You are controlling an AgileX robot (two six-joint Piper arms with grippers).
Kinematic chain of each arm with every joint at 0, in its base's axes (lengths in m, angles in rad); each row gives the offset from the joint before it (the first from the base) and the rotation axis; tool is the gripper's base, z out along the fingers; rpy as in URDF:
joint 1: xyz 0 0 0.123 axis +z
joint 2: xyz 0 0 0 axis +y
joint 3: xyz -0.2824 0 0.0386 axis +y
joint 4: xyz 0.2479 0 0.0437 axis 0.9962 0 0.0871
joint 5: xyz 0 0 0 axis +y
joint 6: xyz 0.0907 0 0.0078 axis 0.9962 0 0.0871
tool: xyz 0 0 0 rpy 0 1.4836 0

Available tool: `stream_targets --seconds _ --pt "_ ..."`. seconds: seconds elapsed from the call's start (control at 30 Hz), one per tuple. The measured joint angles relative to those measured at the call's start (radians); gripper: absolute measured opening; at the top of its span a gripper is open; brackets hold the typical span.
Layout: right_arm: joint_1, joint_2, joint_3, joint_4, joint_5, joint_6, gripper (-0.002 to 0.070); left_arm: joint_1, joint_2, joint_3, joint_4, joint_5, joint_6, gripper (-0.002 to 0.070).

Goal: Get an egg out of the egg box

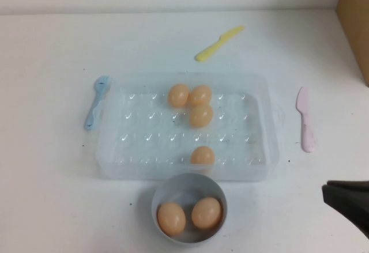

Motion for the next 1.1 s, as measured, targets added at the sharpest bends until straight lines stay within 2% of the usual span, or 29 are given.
stream_targets --seconds 0.5,0.63,0.97,1.1 --pt "-0.022 -0.404 0.23 -0.05 0.013 -0.004 -0.0017 0.0 0.0 0.0 0.0 0.0 0.0 -0.0005" --pt "-0.185 -0.511 0.285 -0.081 -0.009 -0.004 -0.0017 0.0 0.0 0.0 0.0 0.0 0.0 -0.0005" --pt "-0.757 -0.703 0.461 -0.086 -0.2 -0.004 -0.0017 0.0 0.0 0.0 0.0 0.0 0.0 -0.0005" --pt "-0.886 -0.705 0.521 -0.086 -0.276 -0.004 -0.0017 0.0 0.0 0.0 0.0 0.0 0.0 -0.0005"
